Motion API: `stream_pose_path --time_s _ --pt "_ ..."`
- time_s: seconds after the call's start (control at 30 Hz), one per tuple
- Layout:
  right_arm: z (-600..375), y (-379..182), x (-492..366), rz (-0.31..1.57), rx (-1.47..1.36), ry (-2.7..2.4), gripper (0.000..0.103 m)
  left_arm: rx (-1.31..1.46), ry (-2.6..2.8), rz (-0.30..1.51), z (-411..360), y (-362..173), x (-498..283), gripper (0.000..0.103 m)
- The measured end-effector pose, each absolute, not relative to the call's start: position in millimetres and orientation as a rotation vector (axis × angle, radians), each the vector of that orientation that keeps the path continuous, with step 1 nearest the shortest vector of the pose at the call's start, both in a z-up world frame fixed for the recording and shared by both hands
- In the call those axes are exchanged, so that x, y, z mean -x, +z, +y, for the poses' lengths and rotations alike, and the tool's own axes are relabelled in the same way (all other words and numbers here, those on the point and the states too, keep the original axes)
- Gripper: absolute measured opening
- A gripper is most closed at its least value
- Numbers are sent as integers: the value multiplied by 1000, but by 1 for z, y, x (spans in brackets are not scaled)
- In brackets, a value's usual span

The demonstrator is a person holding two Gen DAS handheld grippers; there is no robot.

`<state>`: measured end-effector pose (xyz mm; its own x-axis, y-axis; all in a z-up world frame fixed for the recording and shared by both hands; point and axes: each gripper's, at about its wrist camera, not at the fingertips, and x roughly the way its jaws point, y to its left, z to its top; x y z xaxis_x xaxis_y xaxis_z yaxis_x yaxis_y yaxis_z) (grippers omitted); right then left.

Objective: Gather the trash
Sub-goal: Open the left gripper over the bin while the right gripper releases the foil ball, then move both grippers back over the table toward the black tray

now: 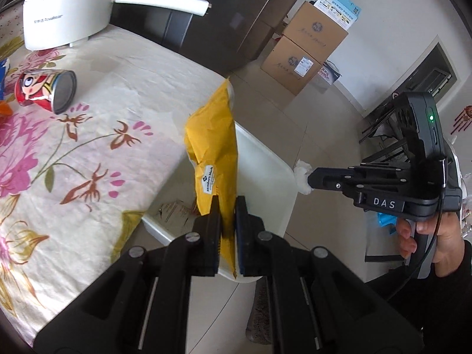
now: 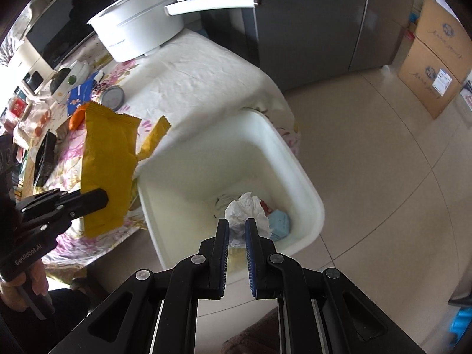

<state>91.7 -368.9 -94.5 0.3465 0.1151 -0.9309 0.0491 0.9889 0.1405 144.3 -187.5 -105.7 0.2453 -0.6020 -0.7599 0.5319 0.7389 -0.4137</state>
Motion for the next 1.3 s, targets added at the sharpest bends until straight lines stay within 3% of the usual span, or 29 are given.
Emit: stream_pose_path --time_s 0.13,0.17,0.2,0.23,0.3,0.5,0.8,1.2,1.23,1.3 --pt "-372 -95 -94 1220 -159 34 12 82 -784 1087 -190 -115 -150 11" --pt "-372 -96 -95 1220 -160 34 12 81 -782 1096 -190 -116 -151 16" --pt "-371 -95 -96 1219 -161 34 12 81 -778 1110 -190 -116 -152 38" --pt "-370 -95 -96 1219 -161 34 12 83 -763 1123 -189 -116 -153 68" --pt "-369 -96 -98 1220 -158 32 12 102 -731 1113 -181 -113 -153 79" --pt "-365 -97 -102 1224 -155 28 12 85 -654 1122 -156 -103 -150 82" --pt "-360 -97 -107 1224 -148 9 12 46 -480 1133 -98 -89 -145 99" --pt "-313 -99 -131 1227 -128 1 14 -6 -321 1126 -47 -72 -145 102" --pt "-308 -100 -133 1226 -132 1 17 -7 -316 1124 -44 -71 -144 102" --pt "-300 -101 -137 1231 -137 -10 35 -8 -309 1121 -38 -69 -143 102"
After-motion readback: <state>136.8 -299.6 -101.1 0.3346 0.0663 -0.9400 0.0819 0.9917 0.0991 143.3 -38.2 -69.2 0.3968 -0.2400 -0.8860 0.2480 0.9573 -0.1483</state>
